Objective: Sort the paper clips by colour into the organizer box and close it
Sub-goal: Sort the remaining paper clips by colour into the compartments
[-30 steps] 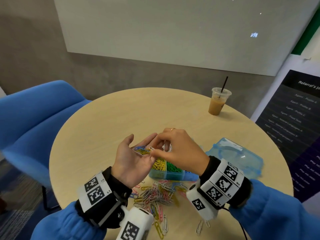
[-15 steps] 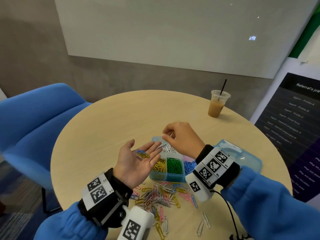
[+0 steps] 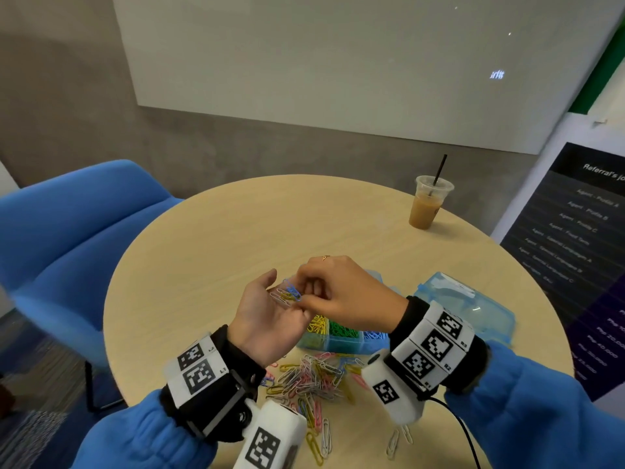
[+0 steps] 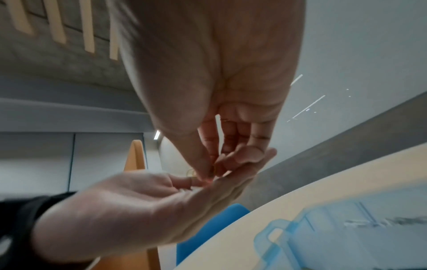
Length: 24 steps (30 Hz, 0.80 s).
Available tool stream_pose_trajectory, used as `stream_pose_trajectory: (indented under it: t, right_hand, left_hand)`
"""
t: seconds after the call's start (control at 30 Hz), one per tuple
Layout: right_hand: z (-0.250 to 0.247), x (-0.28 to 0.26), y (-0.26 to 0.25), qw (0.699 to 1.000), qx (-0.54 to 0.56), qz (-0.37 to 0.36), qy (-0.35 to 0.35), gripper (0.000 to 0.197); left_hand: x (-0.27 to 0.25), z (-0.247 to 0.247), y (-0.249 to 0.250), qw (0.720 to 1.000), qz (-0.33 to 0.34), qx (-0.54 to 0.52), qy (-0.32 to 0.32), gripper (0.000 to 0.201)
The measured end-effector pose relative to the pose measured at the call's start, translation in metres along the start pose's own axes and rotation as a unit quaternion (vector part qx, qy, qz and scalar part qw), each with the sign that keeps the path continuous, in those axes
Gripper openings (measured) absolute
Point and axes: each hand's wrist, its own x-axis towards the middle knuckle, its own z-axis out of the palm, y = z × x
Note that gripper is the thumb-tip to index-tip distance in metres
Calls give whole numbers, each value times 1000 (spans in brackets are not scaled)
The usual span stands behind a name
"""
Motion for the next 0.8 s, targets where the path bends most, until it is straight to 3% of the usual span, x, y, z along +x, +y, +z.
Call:
stream_pose_trajectory:
  t: [0.17,0.3,0.37,0.47,0.7,0.8]
  right_hand:
    - [-9,-1,2,996,72,49,-9,9]
    - [-10,-2,1,995,79,57,-1,36]
    - [-11,-2,0,995,74,73,-6,30]
    - [-13,-1,3,992,78,100,-21,13]
    - [-18,5,7,976,126,159,-74,20]
    - [-19,7,6,981,83,164,-68,25]
  left_hand:
    - [4,-5,2,999,23,27,14,52]
    - [4,-4,-2,999,23,40,15,50]
    - [4,-3,-3,998,33,48,15,53]
    - [3,-1,0,998,35,58,14,32]
    - [2,3,-5,996,37,74,23,29]
    - [3,1,-7,992,24,119,25,21]
